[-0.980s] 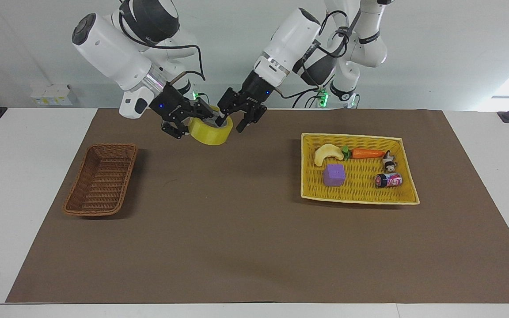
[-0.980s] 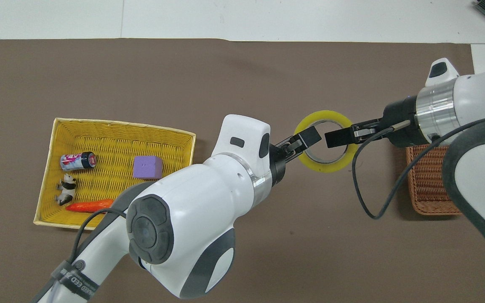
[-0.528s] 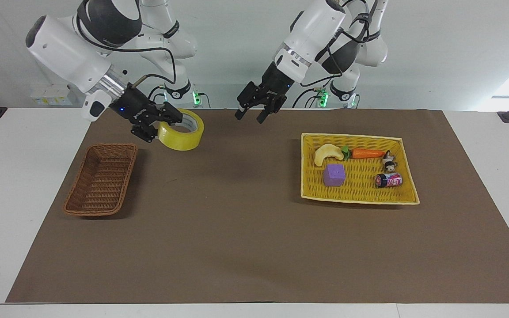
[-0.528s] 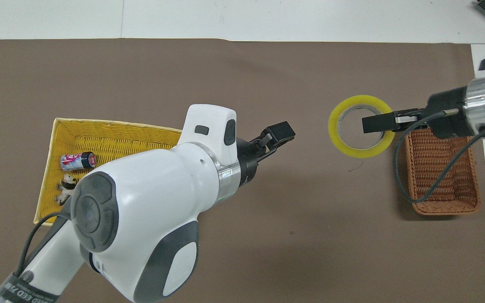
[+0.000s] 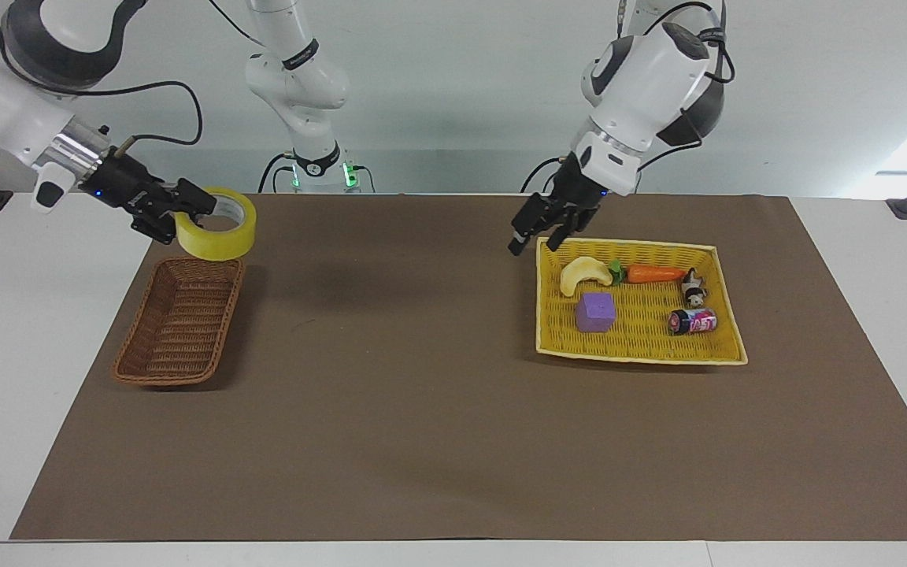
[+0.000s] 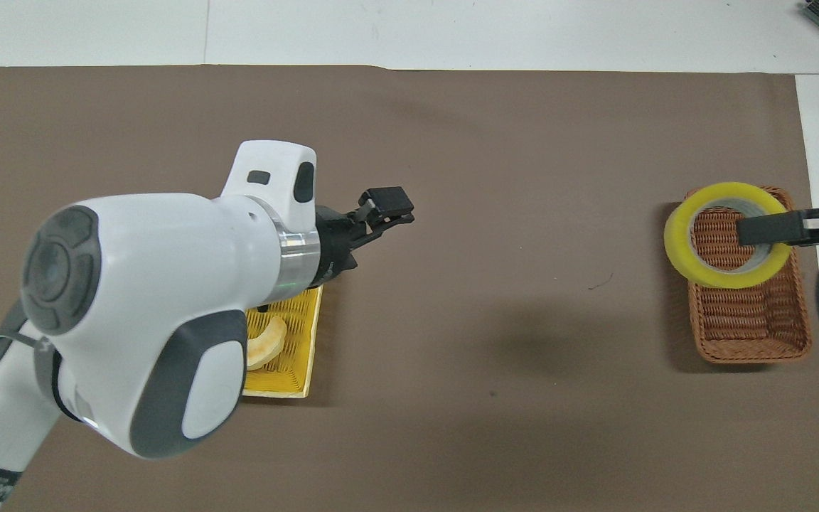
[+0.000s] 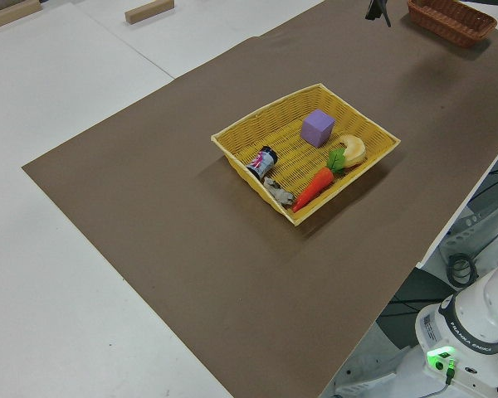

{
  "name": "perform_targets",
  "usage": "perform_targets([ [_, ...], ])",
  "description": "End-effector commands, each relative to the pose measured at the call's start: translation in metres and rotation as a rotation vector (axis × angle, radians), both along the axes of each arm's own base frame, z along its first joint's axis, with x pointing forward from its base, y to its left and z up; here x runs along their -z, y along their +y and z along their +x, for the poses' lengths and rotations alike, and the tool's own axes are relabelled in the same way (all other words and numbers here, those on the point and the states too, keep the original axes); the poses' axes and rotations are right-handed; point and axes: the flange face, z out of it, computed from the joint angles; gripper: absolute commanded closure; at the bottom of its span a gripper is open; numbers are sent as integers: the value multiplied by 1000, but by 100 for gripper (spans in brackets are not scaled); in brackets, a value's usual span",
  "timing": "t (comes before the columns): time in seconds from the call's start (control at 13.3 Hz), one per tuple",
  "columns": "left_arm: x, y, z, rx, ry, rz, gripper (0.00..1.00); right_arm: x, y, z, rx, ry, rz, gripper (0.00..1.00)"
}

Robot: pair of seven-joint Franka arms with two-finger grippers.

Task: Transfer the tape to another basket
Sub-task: 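Lower the tape into the wicker basket while the left gripper withdraws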

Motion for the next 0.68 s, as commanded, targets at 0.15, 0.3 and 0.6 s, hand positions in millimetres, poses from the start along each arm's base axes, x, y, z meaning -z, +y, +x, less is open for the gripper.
perform_targets([
  [0.15,3,101,37,100,-97,123,0,72,-25,18,-43,65,-95,100],
  [0.3,4,140,43,164,-115,229,0,89,-39,16,-82,55,-124,100],
  [0.6,-6,186,32,415,-83,442,0,154,-98,12,-152,-4,-107,100],
])
